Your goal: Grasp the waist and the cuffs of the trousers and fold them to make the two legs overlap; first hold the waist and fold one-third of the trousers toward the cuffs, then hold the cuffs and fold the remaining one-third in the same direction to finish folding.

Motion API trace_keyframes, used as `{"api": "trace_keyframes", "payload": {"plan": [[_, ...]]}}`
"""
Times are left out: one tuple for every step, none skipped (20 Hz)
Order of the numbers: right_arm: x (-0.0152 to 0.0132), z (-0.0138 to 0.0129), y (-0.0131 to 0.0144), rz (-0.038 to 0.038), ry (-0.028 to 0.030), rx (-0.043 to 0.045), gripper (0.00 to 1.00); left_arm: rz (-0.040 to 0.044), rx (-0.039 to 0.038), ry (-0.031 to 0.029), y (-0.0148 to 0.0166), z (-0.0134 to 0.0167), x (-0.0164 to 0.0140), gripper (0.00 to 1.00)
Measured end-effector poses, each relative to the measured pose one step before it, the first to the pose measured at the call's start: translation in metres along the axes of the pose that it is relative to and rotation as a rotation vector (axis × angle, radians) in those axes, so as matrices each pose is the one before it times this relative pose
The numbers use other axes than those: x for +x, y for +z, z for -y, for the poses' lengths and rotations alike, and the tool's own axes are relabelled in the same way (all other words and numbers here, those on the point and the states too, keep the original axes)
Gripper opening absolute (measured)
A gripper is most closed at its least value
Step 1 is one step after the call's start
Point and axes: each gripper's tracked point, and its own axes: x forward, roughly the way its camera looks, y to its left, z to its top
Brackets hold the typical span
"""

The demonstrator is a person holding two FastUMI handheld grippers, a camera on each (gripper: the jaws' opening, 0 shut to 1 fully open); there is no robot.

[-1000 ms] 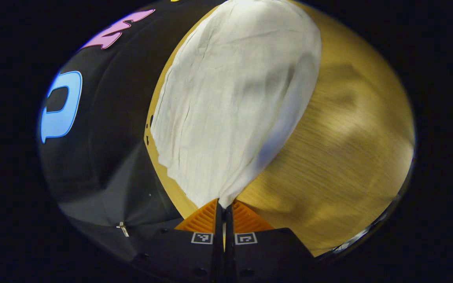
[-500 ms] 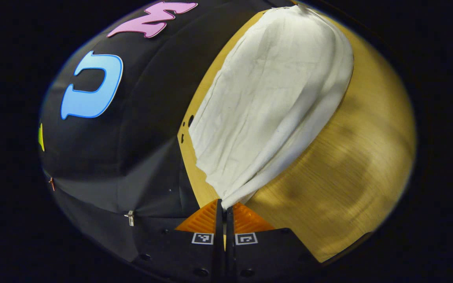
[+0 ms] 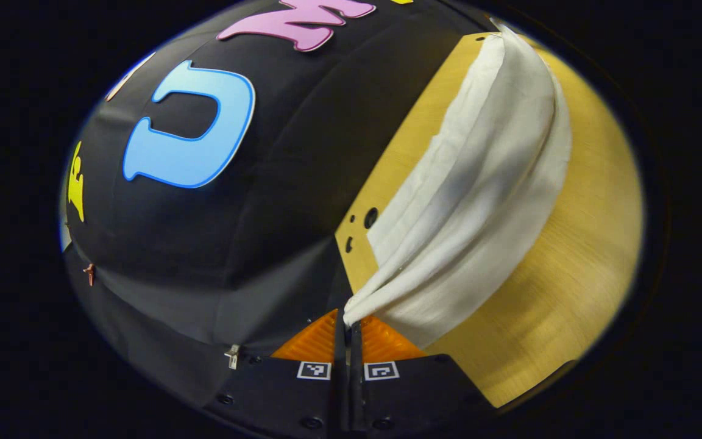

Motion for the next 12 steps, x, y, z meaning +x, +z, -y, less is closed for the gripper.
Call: {"api": "trace_keyframes", "payload": {"plan": [[0.00921,0.00485,0.00938,0.00696,-0.01296,0.05102,0.05,-0.00572,-0.01429,0.01224,0.00391,-0.00331,0.01343,0.05],[0.00818,0.00042,0.00863,0.00831,-0.01094,0.03318,0.05,-0.00741,-0.01089,0.00455,0.00367,-0.00182,0.01452,0.05],[0.00809,-0.00231,0.00445,0.0045,-0.00327,0.01726,0.05,0.00067,-0.01185,0.00463,0.00586,-0.00005,0.01385,0.05],[0.0086,-0.00352,0.00383,0.00084,-0.00191,-0.00129,0.05,0.00129,-0.01624,-0.00094,0.00522,-0.00001,0.01348,0.05],[0.01156,-0.00184,0.00347,0.00269,-0.00261,-0.00599,0.05,0.00646,-0.02239,-0.00506,0.0061,0.00263,0.0138,0.05],[0.00791,-0.0014,0.00419,-0.0005,0.00363,0.01011,0.05,0.00151,-0.02839,-0.00081,0.00435,0.00043,0.01149,0.06],[0.01009,-0.00116,0.00376,0.0012,0.00695,0.03649,0.05,-0.00786,-0.04694,-0.01189,0.00227,0.00238,0.01383,0.05],[0.007,-0.00082,0.00358,0.00582,0.00661,0.05097,0.05,-0.00849,-0.0478,0.00118,0.0029,0.00098,0.01094,0.05],[0.00839,0.00064,0.00496,0.00513,-0.00063,0.05275,0.05,-0.00268,-0.04602,0.00712,0.00307,-0.00222,0.01004,0.05],[0.0071,0.00048,0.00156,0.00058,-0.00155,0.0564,0.05,-0.01007,-0.0424,0.00769,0.00252,-0.00095,0.01188,0.05],[0.00849,0.00177,-0.00014,-0.00976,0.00686,0.0621,0.05,-0.00883,-0.04244,0.00205,0.00213,0.00214,0.00981,0.05],[0.00544,-0.00076,-0.00585,-0.01414,0.00731,0.07245,0.05,-0.00518,-0.04417,-0.01083,0.00048,0.00767,0.00812,0.05]]}}
